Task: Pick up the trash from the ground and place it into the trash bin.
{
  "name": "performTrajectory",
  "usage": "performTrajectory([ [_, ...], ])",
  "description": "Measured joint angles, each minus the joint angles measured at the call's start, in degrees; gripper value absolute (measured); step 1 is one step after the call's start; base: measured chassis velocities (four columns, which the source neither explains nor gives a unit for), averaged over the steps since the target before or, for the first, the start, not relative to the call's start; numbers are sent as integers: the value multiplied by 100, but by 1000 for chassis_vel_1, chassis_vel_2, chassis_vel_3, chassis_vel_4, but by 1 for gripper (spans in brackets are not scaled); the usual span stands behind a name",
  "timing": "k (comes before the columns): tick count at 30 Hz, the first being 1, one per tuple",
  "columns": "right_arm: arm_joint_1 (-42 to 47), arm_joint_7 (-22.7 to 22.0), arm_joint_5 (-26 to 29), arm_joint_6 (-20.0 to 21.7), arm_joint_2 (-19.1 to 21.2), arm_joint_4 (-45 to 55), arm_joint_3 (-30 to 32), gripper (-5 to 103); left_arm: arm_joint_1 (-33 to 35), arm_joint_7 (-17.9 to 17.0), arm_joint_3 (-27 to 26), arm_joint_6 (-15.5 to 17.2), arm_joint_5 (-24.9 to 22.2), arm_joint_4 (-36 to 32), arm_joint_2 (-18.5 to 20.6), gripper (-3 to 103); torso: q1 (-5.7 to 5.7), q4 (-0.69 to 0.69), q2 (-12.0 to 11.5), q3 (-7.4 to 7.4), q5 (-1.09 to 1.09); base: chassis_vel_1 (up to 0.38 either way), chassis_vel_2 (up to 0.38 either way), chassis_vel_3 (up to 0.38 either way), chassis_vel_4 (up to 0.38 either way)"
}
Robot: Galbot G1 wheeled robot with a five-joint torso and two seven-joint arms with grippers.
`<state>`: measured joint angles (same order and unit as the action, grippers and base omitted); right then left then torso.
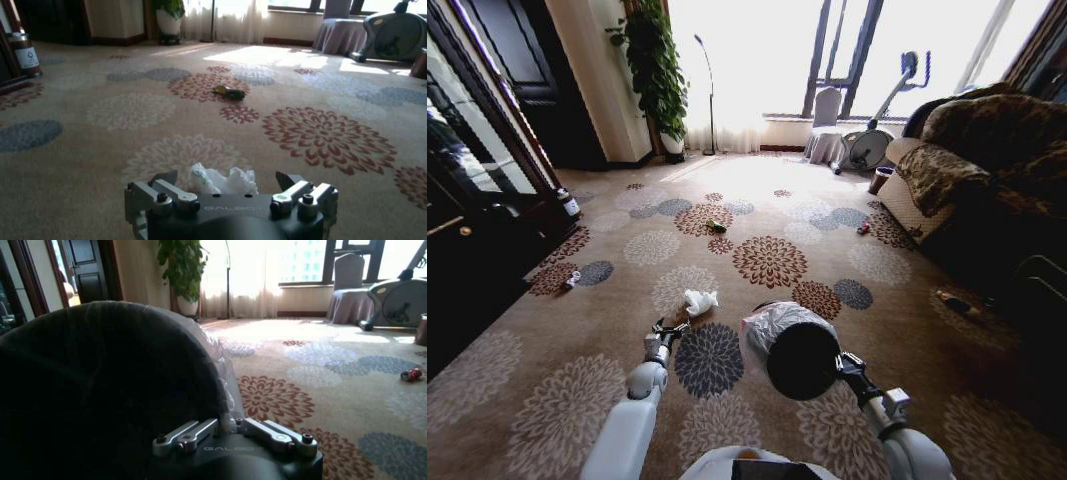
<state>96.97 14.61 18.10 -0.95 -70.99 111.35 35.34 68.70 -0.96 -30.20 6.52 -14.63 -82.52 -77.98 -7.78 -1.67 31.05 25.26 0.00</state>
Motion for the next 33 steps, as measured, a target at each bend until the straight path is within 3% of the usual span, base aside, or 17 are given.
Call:
performTrajectory([
  [26,-87,359,-109,-410,-29,-482,-96,0,-350,-120,255,-52,127,910,96,97,-6,0,-3,3,2,-246,178,233,-173],
  [29,-59,369,-208,-359,-72,-487,-102,0,-409,-176,326,-23,83,1057,141,97,0,1,-2,0,0,15,11,-35,15],
  [33,-1,193,-200,125,36,-286,-141,0,-639,-196,492,22,-3,1488,163,97,5,1,0,-2,-1,55,-61,-52,57],
])
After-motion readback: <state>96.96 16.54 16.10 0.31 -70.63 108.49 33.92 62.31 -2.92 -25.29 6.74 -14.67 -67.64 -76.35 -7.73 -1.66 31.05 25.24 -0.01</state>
